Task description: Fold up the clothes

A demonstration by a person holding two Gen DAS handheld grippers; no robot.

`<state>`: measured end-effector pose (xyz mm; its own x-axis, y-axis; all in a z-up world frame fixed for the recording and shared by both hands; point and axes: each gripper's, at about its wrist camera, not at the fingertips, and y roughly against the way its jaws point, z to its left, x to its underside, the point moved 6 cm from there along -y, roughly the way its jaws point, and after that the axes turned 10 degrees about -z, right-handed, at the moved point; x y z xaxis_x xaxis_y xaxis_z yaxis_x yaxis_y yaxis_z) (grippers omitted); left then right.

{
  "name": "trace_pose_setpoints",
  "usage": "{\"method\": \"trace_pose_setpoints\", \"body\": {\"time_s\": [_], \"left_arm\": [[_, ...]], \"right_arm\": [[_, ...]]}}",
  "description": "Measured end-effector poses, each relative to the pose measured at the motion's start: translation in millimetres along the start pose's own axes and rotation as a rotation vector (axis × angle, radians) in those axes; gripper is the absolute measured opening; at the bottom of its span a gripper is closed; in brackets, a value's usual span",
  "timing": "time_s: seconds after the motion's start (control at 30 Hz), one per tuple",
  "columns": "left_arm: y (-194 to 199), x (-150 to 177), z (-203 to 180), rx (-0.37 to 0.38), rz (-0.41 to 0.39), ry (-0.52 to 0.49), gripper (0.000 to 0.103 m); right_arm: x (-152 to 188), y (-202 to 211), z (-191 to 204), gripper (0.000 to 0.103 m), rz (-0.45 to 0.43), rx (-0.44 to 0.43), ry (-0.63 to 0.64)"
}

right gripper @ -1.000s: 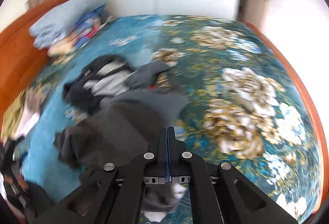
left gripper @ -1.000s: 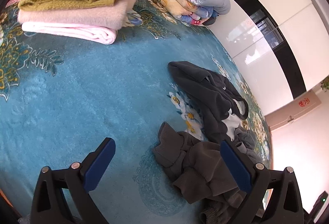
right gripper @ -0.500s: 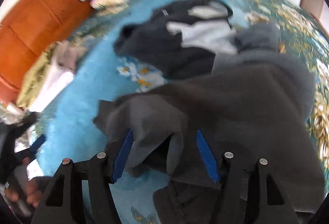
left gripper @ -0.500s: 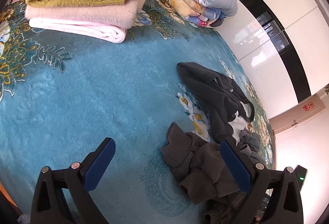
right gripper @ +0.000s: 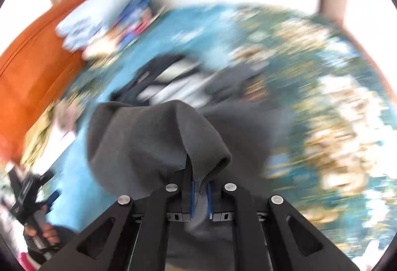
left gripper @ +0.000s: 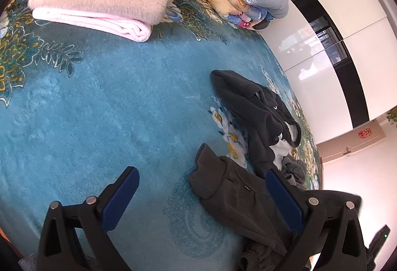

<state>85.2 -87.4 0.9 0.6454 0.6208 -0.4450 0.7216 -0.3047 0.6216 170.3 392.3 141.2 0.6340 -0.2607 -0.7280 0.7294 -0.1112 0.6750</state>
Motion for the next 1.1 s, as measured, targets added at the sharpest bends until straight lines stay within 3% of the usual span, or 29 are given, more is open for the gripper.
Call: {"method": "trace_pose_setpoints", "body": {"time_s": [0.1,0.23,0.33,0.43,0.47,0.53,0.57,0.67,0.8,0.93,1.03,1.1], "left_arm": [[0,0,-2,0.005,0.001,-0.003,0.103],[2,1,-3,0.007,0.0,-0.005,0.103],[2,2,-4,0.004,0.001,-0.009,0.103],[3,2,-5,-0.003,-0.002,-0.018,0.103],[3,2,-5,-0.006,-0.002,-0.019,0.103],[3,2,-5,-0.011,-0.002,-0.019,0.103],[3,2,-4,-0.013,-0.002,-0.021,0.103],[2,3,-5,-0.017,-0.002,-0.026,0.103],[-1,6,-8,-0.02,0.004,-0.041,0.103],[-1,6,-11,-0.021,-0.002,-0.061,0.103],[0,5,-7,-0.028,-0.009,-0.052,0.103],[1,3,-3,-0.035,-0.01,-0.039,0.103]], "right_arm": [[-18,42,-76,0.007,-0.08,0.205,-0.024],[-7,84,-169,0.007,-0.101,0.502,-0.061],[16,87,-216,0.007,-0.049,0.592,-0.132],[45,83,-246,0.009,-0.003,0.628,-0.258],[50,81,-249,0.015,0.002,0.633,-0.278],[59,79,-253,0.039,0.004,0.646,-0.307],[58,79,-249,0.058,-0.006,0.645,-0.301],[42,79,-230,0.063,-0.06,0.626,-0.225],[14,50,-157,0.065,-0.084,0.434,-0.07],[24,-15,-20,0.066,0.003,0.139,0.145],[63,-62,95,0.067,0.118,-0.069,0.315],[80,-80,123,0.067,0.157,-0.089,0.377]]}}
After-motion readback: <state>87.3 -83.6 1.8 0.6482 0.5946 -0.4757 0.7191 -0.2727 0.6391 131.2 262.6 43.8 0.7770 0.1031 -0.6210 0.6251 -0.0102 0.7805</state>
